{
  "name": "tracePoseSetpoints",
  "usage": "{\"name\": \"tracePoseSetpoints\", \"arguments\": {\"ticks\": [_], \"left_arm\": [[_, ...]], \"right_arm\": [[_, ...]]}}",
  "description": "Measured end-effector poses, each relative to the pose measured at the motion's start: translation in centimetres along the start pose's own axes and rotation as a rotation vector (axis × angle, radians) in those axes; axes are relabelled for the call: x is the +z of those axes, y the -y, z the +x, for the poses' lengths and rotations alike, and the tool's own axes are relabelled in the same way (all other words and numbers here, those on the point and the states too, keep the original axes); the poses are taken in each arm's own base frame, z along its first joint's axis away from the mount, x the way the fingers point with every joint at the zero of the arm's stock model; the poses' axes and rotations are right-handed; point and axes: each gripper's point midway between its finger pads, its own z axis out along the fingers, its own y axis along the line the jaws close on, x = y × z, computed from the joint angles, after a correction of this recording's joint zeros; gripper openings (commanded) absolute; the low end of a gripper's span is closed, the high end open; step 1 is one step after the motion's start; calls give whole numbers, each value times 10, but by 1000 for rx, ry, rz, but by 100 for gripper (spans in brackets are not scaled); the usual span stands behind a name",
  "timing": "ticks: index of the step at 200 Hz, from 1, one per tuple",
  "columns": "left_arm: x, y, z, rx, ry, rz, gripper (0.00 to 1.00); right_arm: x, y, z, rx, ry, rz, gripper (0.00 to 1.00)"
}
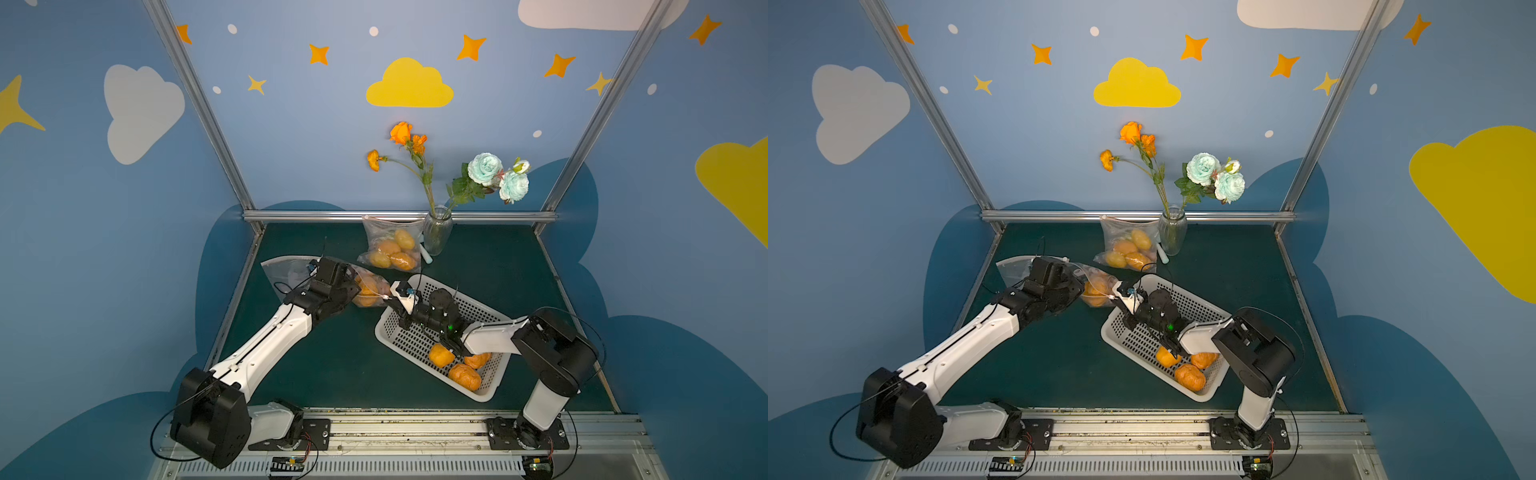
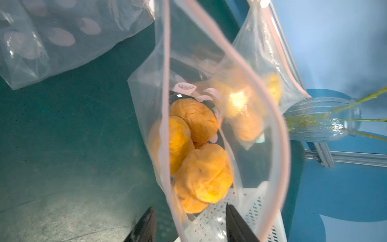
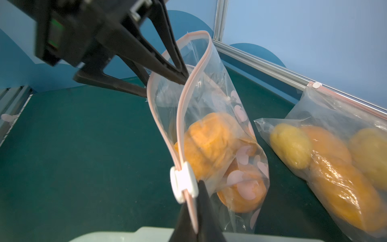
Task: Put the potatoes into a zipper bag and zip it
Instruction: Zip the zipper on the zipper food storage bag.
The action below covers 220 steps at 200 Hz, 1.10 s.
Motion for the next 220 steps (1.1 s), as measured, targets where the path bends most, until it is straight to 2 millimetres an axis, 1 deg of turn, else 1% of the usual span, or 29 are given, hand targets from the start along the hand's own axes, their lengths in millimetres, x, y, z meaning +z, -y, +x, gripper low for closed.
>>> {"name": "tracePoseSetpoints", "arguments": {"ticks": [16,29,52,78,105,121,136,158,184,220], "left_arm": [[-14,9,5,8,-10,53,58],[-24,17,13,25,-26,94,58],[-29,29,31,56,-70,138,56],[-27,35,47,76,-111,148,58],[-19,35,52,76,-122,137,57],[-11,35,54,75,-129,124,53],[-1,36,57,76,-149,107,47],[7,43,62,84,-175,100,40],[7,48,65,92,-182,108,35],[2,48,63,93,-169,112,35]], "right_arm": [[5,3,-7,-1,1,7,0],[8,3,-14,-5,11,10,0],[9,-2,-18,-8,14,6,0],[11,-13,-14,-12,-4,-17,0],[12,-21,-14,-22,-9,-22,0],[12,-22,-18,-24,-2,-21,0],[10,-23,-23,-27,9,-19,0],[10,-21,-26,-28,12,-7,0],[10,-19,-25,-27,7,4,0],[10,-18,-25,-26,6,13,0]]}}
